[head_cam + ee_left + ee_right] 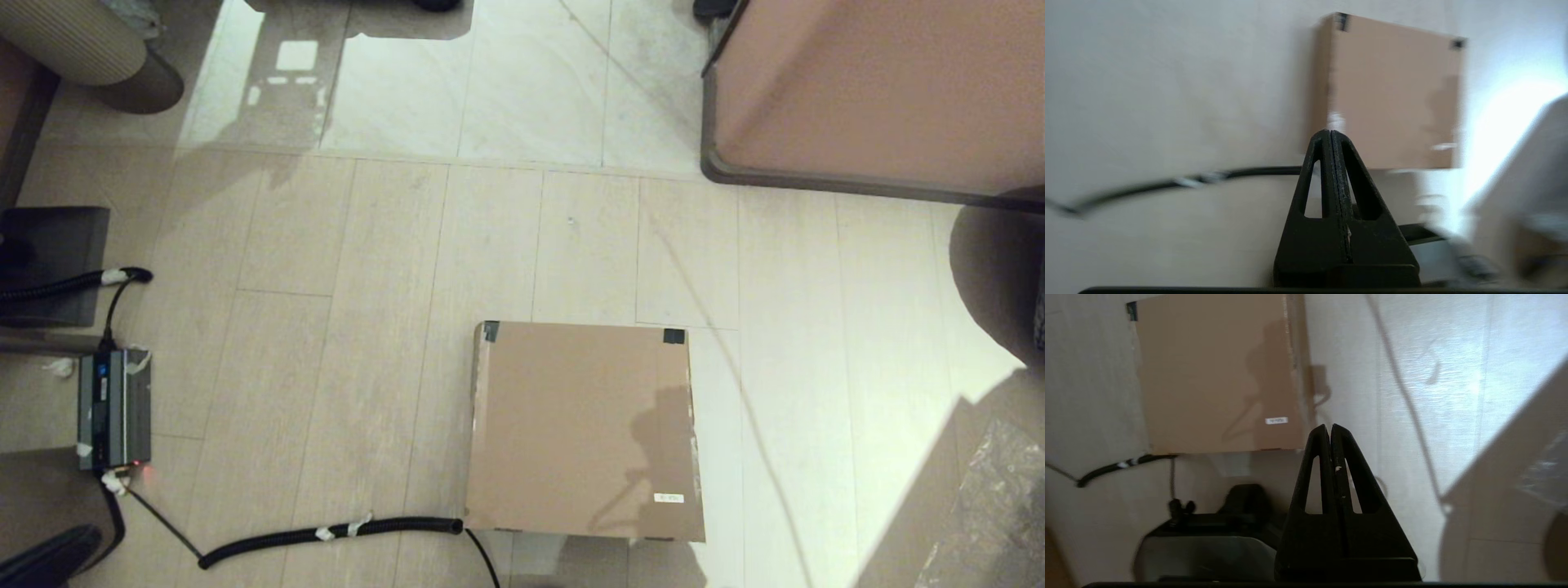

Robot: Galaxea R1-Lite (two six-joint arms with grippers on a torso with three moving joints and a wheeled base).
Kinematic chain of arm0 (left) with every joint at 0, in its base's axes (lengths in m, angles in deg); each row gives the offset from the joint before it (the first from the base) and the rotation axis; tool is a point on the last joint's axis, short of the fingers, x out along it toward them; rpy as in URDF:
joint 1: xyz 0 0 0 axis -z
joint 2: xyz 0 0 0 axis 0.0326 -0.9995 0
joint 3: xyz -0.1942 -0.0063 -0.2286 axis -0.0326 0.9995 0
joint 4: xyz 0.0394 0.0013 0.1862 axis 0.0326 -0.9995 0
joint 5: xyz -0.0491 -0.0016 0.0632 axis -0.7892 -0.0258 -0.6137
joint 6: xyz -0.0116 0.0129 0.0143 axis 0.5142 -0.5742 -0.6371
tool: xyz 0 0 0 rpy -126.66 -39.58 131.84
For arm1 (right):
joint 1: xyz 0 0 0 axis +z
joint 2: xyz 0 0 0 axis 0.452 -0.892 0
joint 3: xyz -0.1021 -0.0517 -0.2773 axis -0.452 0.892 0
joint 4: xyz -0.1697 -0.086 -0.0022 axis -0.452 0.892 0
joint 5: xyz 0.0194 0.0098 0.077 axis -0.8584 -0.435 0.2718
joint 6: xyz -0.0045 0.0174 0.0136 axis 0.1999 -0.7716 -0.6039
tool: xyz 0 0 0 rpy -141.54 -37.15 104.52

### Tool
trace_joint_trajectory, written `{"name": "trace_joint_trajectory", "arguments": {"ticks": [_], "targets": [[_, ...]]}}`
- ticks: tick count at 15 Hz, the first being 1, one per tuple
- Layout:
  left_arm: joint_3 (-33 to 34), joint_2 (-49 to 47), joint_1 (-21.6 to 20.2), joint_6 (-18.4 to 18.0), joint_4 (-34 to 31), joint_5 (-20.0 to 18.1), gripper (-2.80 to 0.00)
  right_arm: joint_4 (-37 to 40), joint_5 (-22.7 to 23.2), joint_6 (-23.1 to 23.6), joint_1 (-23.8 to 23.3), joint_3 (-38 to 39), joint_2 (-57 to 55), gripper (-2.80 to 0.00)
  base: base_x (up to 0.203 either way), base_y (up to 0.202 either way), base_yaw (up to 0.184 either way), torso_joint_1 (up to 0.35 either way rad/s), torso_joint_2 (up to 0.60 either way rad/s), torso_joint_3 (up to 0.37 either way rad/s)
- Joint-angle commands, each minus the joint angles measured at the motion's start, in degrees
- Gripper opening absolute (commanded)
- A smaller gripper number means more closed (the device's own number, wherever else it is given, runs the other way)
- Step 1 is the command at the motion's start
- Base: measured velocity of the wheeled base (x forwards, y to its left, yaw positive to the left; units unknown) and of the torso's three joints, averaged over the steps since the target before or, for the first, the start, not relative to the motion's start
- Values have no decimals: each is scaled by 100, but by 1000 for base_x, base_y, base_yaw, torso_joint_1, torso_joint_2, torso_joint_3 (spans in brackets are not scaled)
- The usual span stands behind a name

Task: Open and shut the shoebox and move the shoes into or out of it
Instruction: Open the shoe box

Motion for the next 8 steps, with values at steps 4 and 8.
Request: {"name": "trace_joint_trajectory", "arguments": {"ticks": [4, 8], "targets": [[-129, -3287, 166, 1341, 1614, -458, -280, -2120, 566, -403, -4, 15, -3428, -280, 0, 0, 0, 0, 0, 0], [92, -4375, 172, 1622, 2539, -1135, -280, -2502, 2564, -501, -221, 439, -3698, -280, 0, 0, 0, 0, 0, 0]]}}
